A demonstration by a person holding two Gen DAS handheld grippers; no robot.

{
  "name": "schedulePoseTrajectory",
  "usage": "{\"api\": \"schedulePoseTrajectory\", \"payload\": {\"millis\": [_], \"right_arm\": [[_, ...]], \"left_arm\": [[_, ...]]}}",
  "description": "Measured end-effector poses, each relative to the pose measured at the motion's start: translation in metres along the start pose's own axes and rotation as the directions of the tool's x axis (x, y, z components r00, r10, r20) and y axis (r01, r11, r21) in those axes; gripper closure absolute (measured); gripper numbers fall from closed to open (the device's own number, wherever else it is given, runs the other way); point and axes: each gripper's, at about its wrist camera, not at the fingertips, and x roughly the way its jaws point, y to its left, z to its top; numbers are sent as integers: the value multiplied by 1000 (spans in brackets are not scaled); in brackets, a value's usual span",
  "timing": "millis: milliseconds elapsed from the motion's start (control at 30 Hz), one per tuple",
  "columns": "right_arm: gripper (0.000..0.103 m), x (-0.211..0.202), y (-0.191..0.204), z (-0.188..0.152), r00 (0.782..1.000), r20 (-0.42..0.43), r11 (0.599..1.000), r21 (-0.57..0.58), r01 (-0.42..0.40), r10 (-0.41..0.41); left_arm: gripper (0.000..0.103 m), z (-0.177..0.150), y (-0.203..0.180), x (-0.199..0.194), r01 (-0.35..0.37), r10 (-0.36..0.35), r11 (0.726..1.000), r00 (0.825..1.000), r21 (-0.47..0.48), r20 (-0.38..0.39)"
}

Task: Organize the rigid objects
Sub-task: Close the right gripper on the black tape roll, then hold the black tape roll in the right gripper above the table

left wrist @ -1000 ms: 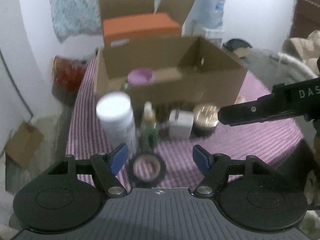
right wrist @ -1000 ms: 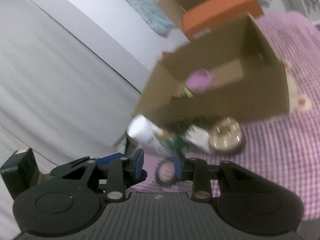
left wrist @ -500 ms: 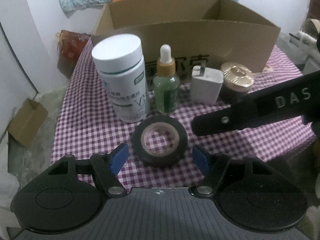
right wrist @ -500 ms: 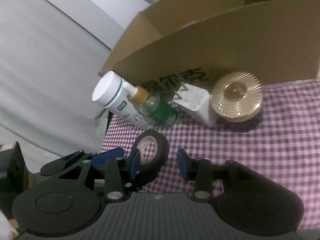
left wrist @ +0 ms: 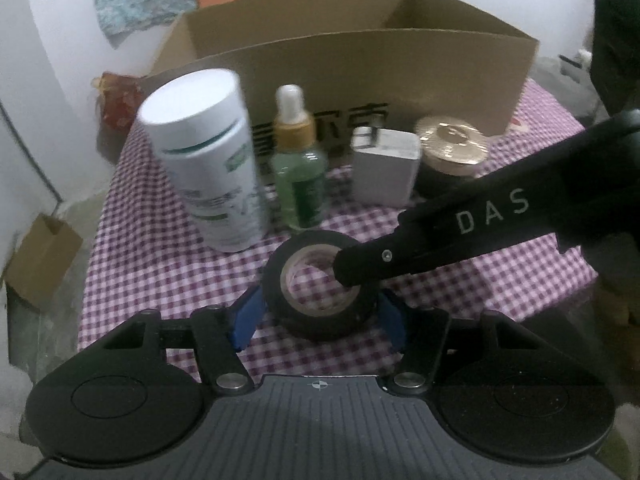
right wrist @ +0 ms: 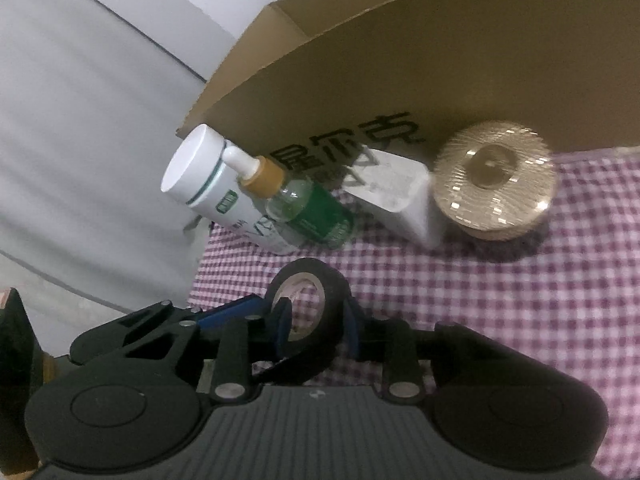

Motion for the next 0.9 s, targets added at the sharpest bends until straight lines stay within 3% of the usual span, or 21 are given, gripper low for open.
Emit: {"api": "schedulePoseTrajectory", "payload": {"millis": [233, 467, 900], "right_arm": [[73, -24, -19, -14, 999, 12, 998, 46, 37, -37], [73, -32, -29, -16, 998, 27, 996, 69, 60, -62], [73, -26, -27, -12, 998, 35, 997, 57, 54, -56]], "left_arm": [[41, -3, -27, -7, 66, -66, 994, 998, 87, -1], [39, 0, -44, -5, 58, -57, 988, 998, 141, -9], [38, 8, -45, 3, 77, -76, 988, 997, 133, -14]]}}
